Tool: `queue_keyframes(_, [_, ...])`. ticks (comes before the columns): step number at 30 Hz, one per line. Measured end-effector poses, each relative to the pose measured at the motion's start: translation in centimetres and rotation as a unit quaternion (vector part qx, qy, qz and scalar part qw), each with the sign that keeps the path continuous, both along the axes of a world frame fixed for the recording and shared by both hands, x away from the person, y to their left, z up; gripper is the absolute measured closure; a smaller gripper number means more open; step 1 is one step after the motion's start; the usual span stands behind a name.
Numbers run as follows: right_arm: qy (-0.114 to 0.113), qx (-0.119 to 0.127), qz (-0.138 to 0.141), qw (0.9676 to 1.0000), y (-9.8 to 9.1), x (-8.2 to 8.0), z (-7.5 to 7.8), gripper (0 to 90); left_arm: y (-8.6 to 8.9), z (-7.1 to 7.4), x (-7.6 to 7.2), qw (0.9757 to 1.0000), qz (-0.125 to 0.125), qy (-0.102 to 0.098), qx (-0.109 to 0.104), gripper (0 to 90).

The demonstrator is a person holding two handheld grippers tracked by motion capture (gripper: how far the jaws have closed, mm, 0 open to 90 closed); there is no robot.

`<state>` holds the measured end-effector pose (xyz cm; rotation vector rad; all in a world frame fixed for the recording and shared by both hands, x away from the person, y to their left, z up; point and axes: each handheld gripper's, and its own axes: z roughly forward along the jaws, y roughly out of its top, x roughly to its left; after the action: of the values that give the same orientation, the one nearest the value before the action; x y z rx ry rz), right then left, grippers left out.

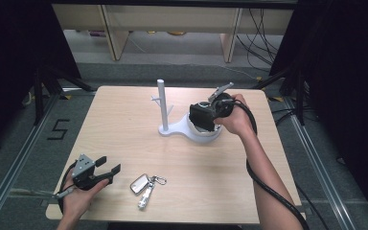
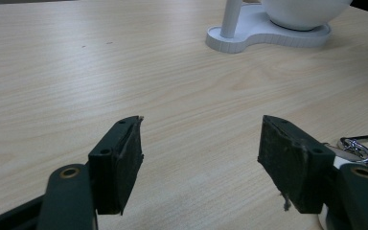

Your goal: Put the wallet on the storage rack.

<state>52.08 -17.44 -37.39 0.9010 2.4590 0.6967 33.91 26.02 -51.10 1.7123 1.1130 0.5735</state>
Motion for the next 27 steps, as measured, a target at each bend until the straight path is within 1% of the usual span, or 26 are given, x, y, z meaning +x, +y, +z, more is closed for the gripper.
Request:
queue_keyframes(1, [-0.006, -0.009, 0.003, 0.9999, -0.1, 0.1, 0.1, 63.3, 0.0, 0.0, 0.0, 1.0, -0.001, 0.0, 0.0, 30.9])
queue_keyframes(2, [-0.013, -0.016, -0.011, 0.9997, -0.2, 0.0, 0.1, 63.0, 0.0, 0.0, 0.0, 1.0, 0.0, 0.0, 0.002, 30.9])
queue_keyframes(3, [-0.017, -0.014, -0.012, 0.9997, -0.4, 0.1, 0.1, 62.9, 0.0, 0.0, 0.0, 1.0, 0.0, 0.001, 0.004, 30.9])
queue_keyframes(4, [-0.018, -0.009, -0.019, 0.9996, -0.5, 0.1, 0.1, 62.7, 0.0, -0.1, 0.1, 1.0, -0.004, -0.002, 0.0, 30.9])
queue_keyframes(6, [-0.023, -0.003, -0.043, 0.9988, -0.8, 0.0, 0.1, 62.1, -0.1, 0.0, 0.0, 1.0, -0.002, 0.001, 0.004, 30.9])
queue_keyframes(7, [-0.026, 0.0, -0.048, 0.9985, -0.9, 0.0, 0.0, 62.1, -0.1, -0.1, 0.1, 1.0, -0.004, -0.002, 0.0, 30.9])
queue_keyframes(8, [-0.027, 0.001, -0.054, 0.9982, -1.1, -0.1, -0.1, 61.6, -0.1, -0.1, 0.1, 1.0, -0.004, -0.002, 0.001, 30.8])
queue_keyframes(10, [-0.028, -0.007, -0.06, 0.9978, -1.4, -0.1, -0.2, 60.5, -0.1, -0.1, 0.1, 1.0, -0.004, -0.002, 0.0, 30.9])
queue_keyframes(12, [-0.034, -0.007, -0.072, 0.9968, -1.6, -0.1, -0.3, 60.6, -0.1, -0.1, 0.1, 1.0, -0.005, -0.002, 0.0, 30.9])
queue_keyframes(13, [-0.033, -0.006, -0.078, 0.9964, -1.8, -0.1, -0.3, 60.7, -0.1, -0.2, 0.1, 1.0, -0.005, -0.002, 0.0, 30.8])
queue_keyframes(16, [-0.038, -0.005, -0.089, 0.9953, -2.1, -0.2, -0.3, 61.0, -0.1, -0.2, 0.1, 1.0, -0.005, -0.002, 0.0, 30.8])
queue_keyframes(17, [-0.038, -0.002, -0.089, 0.9953, -2.2, -0.2, -0.3, 61.0, -0.1, -0.1, 0.1, 1.0, -0.005, -0.002, -0.001, 30.8])
queue_keyframes(19, [-0.045, 0.0, -0.092, 0.9948, -2.3, -0.4, -0.2, 61.1, -0.1, -0.1, 0.1, 1.0, -0.004, 0.001, -0.004, 30.7])
queue_keyframes(20, [-0.042, 0.003, -0.093, 0.9948, -2.4, -0.6, -0.1, 61.1, -0.1, -0.1, 0.1, 1.0, -0.001, 0.002, -0.004, 30.3])
queue_keyframes(21, [-0.043, 0.005, -0.098, 0.9943, -2.4, -0.8, -0.1, 60.9, -0.1, -0.1, 0.1, 1.0, 0.001, 0.001, -0.008, 29.9])
queue_keyframes(22, [-0.042, 0.005, -0.103, 0.9938, -2.6, -1.1, 0.0, 60.1, -0.1, -0.1, 0.1, 0.9999, -0.002, 0.001, -0.011, 29.6])
queue_keyframes(23, [-0.04, 0.006, -0.104, 0.9937, -2.7, -1.3, 0.0, 59.4, -0.1, -0.1, 0.1, 0.9999, -0.001, 0.006, -0.01, 29.6])
queue_keyframes(25, [-0.036, 0.014, -0.112, 0.993, -2.9, -1.8, -0.1, 57.6, -0.2, -0.2, 0.1, 0.9998, -0.007, 0.008, -0.014, 29.6])
queue_keyframes(26, [-0.032, 0.023, -0.112, 0.993, -3.1, -2.1, -0.1, 57.1, -0.3, -0.2, 0.1, 0.9998, -0.005, 0.014, -0.013, 29.6])
queue_keyframes(27, [-0.033, 0.028, -0.111, 0.9928, -3.3, -2.5, -0.2, 56.6, -0.4, -0.2, 0.0, 0.9998, -0.006, 0.015, -0.013, 29.6])
